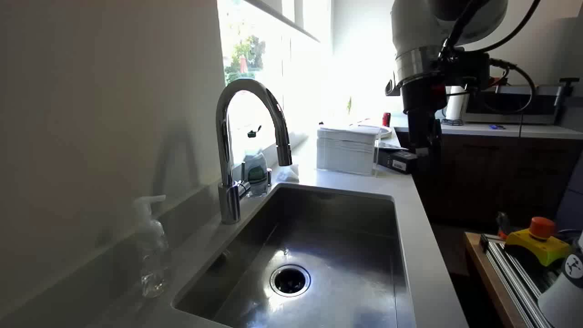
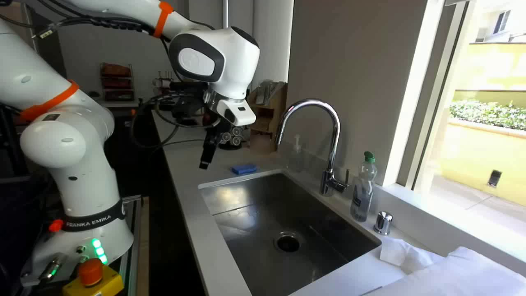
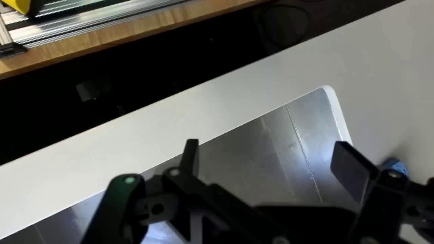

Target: Put the soap bottle on the window seal

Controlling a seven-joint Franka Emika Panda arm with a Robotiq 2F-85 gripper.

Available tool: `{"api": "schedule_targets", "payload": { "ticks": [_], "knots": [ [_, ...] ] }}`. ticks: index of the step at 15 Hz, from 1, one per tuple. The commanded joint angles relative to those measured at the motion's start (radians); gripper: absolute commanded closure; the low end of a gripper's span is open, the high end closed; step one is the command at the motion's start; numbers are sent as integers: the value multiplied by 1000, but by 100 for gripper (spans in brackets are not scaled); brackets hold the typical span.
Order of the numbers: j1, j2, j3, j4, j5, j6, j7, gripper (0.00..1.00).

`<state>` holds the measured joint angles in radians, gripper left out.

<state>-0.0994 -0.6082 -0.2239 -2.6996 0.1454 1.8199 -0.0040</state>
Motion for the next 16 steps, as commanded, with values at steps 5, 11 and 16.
{"api": "schedule_targets", "payload": {
  "ticks": [5, 11, 16],
  "knots": [
    [-26, 4, 24, 2, 12, -5, -12, 0],
    [-145, 47, 4, 64, -99, 196, 33, 0],
    [-163, 169, -3, 207, -122, 434, 24, 0]
  ]
}}
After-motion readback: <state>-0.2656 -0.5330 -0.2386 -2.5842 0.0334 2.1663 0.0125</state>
